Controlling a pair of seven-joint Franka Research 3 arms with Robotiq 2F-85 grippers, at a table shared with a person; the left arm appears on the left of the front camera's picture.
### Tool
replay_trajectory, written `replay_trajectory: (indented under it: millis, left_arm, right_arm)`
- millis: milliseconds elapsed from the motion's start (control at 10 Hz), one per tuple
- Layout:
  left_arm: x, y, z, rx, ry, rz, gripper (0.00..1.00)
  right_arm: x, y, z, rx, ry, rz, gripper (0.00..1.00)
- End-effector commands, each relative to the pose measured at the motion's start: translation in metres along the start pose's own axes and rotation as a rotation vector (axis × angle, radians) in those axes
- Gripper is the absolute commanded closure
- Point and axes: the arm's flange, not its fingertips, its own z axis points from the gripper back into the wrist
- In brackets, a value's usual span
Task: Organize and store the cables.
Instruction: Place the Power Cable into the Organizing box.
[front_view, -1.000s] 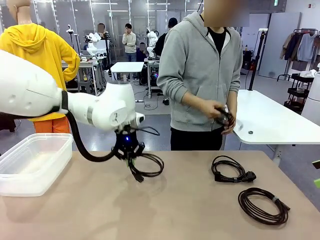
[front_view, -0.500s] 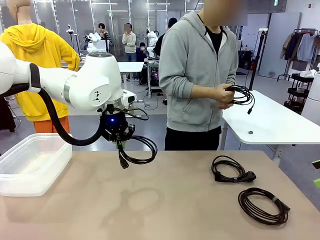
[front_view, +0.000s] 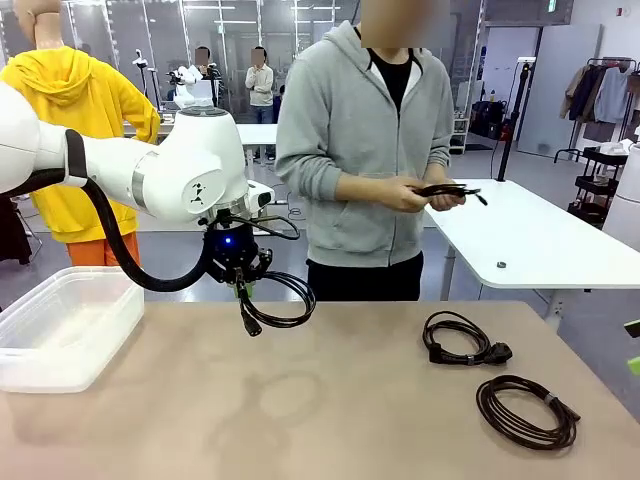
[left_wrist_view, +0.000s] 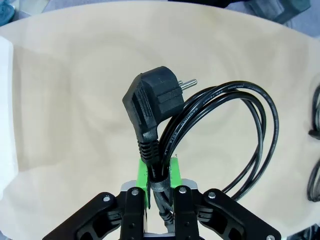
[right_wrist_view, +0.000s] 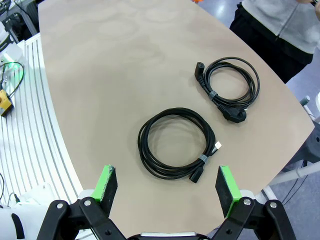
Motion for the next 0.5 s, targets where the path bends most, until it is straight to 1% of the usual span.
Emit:
replay_trajectory:
  millis: [0,100,200,300,400]
  left_arm:
    - [0.013,0.023,0.012,0.009,0.005,-0.057,0.81]
    - [0.021,0.053,0.024,-0.001,0.034,-0.115,0.81]
    - [0.024,0.091,0.032,-0.001,0.014,-0.178,0.81]
    - [0.026,0.133,0.044,-0.013,0.0,-0.203,0.81]
    - [0.027,0.181,0.057,0.002,-0.052,-0.181,0.81]
  right_arm:
    - [0.0,-0.002,0.001,0.003,-0.018,0.018,0.0]
    - [0.0,-0.002,0.001,0.003,-0.018,0.018,0.0]
    - [0.0,-0.002,0.001,0.003,-0.018,0.018,0.0]
    - [0.0,-0.002,0.001,0.003,-0.018,0.018,0.0]
    - [0.0,-0.002,0.001,0.003,-0.018,0.018,0.0]
